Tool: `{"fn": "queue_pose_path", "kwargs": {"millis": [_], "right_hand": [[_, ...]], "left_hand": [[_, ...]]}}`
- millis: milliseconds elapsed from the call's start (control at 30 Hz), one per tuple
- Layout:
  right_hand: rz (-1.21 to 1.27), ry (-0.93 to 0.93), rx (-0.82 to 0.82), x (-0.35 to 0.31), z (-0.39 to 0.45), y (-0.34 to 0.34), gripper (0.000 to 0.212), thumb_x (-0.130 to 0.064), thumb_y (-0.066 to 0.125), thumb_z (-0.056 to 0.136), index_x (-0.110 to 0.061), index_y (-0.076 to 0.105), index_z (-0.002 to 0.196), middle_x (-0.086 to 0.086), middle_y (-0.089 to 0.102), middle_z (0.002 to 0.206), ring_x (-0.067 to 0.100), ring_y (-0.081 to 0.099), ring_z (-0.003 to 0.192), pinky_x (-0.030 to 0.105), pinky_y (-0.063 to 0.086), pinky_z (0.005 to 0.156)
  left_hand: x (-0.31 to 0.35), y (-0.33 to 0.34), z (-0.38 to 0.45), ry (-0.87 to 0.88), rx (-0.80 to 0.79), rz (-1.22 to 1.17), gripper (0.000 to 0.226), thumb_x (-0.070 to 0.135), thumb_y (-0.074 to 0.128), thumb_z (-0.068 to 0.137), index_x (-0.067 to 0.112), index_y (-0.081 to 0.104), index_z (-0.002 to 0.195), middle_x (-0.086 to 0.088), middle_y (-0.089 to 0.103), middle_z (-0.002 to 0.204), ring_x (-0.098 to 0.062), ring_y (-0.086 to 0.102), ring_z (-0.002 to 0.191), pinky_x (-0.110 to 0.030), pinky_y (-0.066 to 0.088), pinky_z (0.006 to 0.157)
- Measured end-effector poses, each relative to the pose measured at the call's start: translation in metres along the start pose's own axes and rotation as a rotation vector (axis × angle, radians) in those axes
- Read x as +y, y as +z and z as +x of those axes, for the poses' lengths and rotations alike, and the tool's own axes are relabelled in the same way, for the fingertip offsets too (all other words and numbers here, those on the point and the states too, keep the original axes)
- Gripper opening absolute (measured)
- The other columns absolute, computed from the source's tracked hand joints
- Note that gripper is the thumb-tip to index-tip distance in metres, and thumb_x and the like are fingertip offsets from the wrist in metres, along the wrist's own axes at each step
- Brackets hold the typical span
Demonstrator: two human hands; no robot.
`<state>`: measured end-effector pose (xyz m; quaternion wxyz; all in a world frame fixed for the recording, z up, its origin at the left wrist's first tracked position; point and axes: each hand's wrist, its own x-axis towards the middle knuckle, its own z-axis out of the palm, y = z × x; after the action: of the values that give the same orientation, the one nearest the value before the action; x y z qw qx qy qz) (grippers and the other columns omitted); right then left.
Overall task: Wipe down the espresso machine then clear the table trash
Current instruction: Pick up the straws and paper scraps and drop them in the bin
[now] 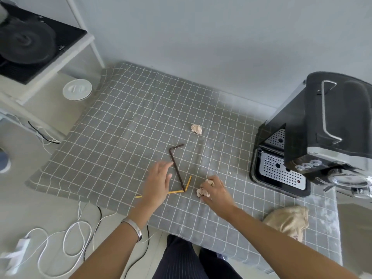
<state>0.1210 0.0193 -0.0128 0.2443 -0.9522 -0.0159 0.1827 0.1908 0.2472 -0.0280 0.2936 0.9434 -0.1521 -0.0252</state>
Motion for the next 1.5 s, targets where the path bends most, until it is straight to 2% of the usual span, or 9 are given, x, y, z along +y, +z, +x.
{"fn": "queue_pose_path", "kwargs": {"millis": [167, 267, 400, 567, 633, 767, 900, 1200, 1500], "right_hand": [[0.106, -0.005, 0.110, 0.009, 0.002, -0.009, 0.017, -0.021, 0.070, 0.086, -0.011, 0.062, 0.099, 0.004, 0.047, 0.114, 0.017, 0.057, 0.085, 0.015, 0.047, 0.076], [0.210, 0.085, 0.273, 0.008, 0.015, -0.025, 0.017, -0.016, 0.074, 0.082, -0.005, 0.062, 0.082, 0.004, 0.050, 0.098, 0.005, 0.049, 0.073, 0.004, 0.039, 0.065], [0.265, 0.171, 0.381, 0.002, 0.048, -0.061, 0.031, -0.025, 0.078, 0.079, -0.003, 0.058, 0.072, 0.004, 0.052, 0.095, 0.008, 0.047, 0.072, 0.010, 0.036, 0.063], [0.304, 0.208, 0.431, -0.005, 0.094, -0.095, 0.020, -0.020, 0.064, 0.088, -0.010, 0.054, 0.075, 0.005, 0.049, 0.096, 0.007, 0.043, 0.071, 0.025, 0.036, 0.071], [0.285, 0.215, 0.407, -0.006, 0.111, -0.102, 0.003, -0.012, 0.056, 0.092, -0.010, 0.057, 0.089, 0.009, 0.050, 0.101, 0.011, 0.043, 0.073, 0.027, 0.037, 0.072], [0.201, 0.197, 0.272, -0.007, 0.146, -0.103, 0.045, -0.003, 0.046, 0.097, -0.017, 0.047, 0.140, 0.014, 0.042, 0.135, 0.018, 0.048, 0.095, 0.025, 0.042, 0.080], [0.074, 0.161, 0.184, -0.009, 0.179, -0.089, 0.065, -0.004, 0.050, 0.096, -0.028, 0.026, 0.152, 0.012, 0.031, 0.149, 0.032, 0.047, 0.125, 0.043, 0.048, 0.101], [0.100, 0.136, 0.153, -0.009, 0.202, -0.069, 0.054, -0.021, 0.067, 0.091, -0.029, 0.048, 0.141, 0.011, 0.037, 0.140, 0.030, 0.050, 0.119, 0.045, 0.045, 0.107], [0.388, 0.184, 0.251, -0.010, 0.174, -0.075, 0.016, -0.015, 0.072, 0.086, -0.021, 0.063, 0.098, 0.001, 0.067, 0.097, 0.020, 0.064, 0.084, 0.030, 0.055, 0.069]], "left_hand": [[-0.003, 0.010, 0.031, 0.147, -0.214, 0.246, 0.059, 0.014, 0.052, 0.095, 0.033, 0.030, 0.146, -0.005, 0.012, 0.161, -0.030, 0.018, 0.146, -0.049, 0.029, 0.112], [-0.012, 0.010, 0.051, 0.217, -0.306, 0.274, 0.048, 0.020, 0.052, 0.095, 0.034, 0.042, 0.140, 0.001, 0.015, 0.160, -0.026, 0.012, 0.148, -0.053, 0.016, 0.117], [-0.024, 0.008, 0.063, 0.355, -0.207, 0.201, 0.025, 0.027, 0.067, 0.083, 0.029, 0.071, 0.107, 0.001, 0.056, 0.137, -0.024, 0.041, 0.137, -0.056, 0.027, 0.112], [-0.031, 0.012, 0.060, 0.415, -0.070, 0.166, 0.008, 0.025, 0.066, 0.083, 0.021, 0.072, 0.082, 0.001, 0.068, 0.118, -0.019, 0.057, 0.120, -0.049, 0.036, 0.109], [-0.034, 0.010, 0.055, 0.393, -0.035, 0.139, 0.012, 0.025, 0.062, 0.085, 0.018, 0.071, 0.085, 0.000, 0.069, 0.114, -0.017, 0.061, 0.111, -0.047, 0.040, 0.107], [-0.043, 0.009, 0.040, 0.328, -0.060, 0.159, 0.032, 0.034, 0.059, 0.086, 0.017, 0.069, 0.112, 0.001, 0.065, 0.124, -0.016, 0.059, 0.117, -0.045, 0.044, 0.105], [-0.049, 0.013, 0.032, 0.283, 0.005, 0.126, 0.031, 0.036, 0.049, 0.088, 0.022, 0.075, 0.097, 0.004, 0.070, 0.111, -0.015, 0.063, 0.105, -0.046, 0.044, 0.104], [-0.042, 0.021, 0.028, 0.333, 0.082, 0.277, 0.024, 0.032, 0.048, 0.093, 0.017, 0.066, 0.085, 0.005, 0.063, 0.096, -0.016, 0.060, 0.088, -0.038, 0.044, 0.097], [-0.035, 0.000, 0.013, 0.221, 0.042, 0.134, 0.025, 0.029, 0.039, 0.097, 0.013, 0.057, 0.090, 0.001, 0.060, 0.089, -0.011, 0.058, 0.078, -0.026, 0.054, 0.076]]}}
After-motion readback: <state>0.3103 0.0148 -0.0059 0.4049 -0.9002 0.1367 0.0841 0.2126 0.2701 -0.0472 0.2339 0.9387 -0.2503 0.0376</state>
